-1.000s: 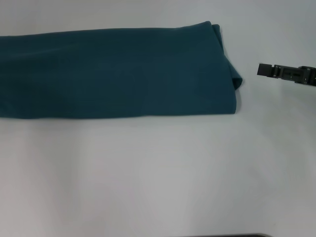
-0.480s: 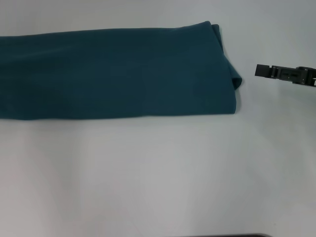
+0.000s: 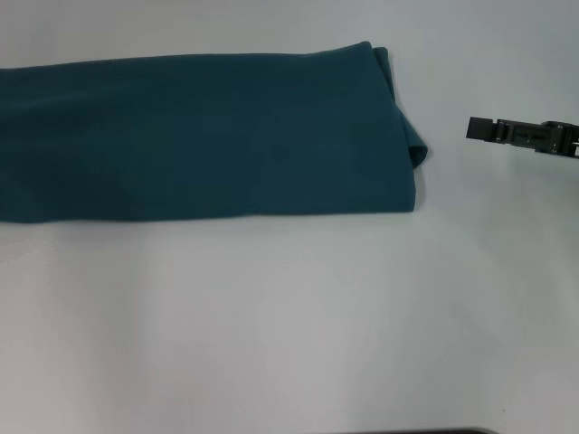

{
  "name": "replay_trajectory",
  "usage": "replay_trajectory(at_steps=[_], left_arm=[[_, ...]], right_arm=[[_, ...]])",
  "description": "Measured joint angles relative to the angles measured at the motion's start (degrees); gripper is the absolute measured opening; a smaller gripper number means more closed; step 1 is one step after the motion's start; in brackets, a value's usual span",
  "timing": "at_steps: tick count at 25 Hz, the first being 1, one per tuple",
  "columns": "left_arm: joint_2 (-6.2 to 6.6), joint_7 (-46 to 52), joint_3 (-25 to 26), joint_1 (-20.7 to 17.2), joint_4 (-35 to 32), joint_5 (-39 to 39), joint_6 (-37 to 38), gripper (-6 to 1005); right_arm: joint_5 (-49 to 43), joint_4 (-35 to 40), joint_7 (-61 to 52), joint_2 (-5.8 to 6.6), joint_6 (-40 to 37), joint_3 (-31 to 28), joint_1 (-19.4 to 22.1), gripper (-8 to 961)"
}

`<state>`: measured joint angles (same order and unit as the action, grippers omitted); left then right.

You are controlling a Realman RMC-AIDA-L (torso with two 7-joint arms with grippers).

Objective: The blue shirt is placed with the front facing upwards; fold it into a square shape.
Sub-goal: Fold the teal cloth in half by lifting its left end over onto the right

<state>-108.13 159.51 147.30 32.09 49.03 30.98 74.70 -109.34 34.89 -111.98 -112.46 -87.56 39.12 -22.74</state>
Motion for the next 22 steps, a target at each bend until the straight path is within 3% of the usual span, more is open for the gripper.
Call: replay_trajectory(at_steps=[13,22], left_arm=[[-0.28,-0.09,0.00,2.17,4.45,12.17,16.01,15],[-2.22,0.60,0.00,5.85,3.81,13.28,17.53,16]], right_arm=[[-1.04,0.00,0.01,-0.10,-0.15,0.00,-0.16,868],[-1.56,0.00,0.01,-0.31,0.10,-0.06,-0.44,868]])
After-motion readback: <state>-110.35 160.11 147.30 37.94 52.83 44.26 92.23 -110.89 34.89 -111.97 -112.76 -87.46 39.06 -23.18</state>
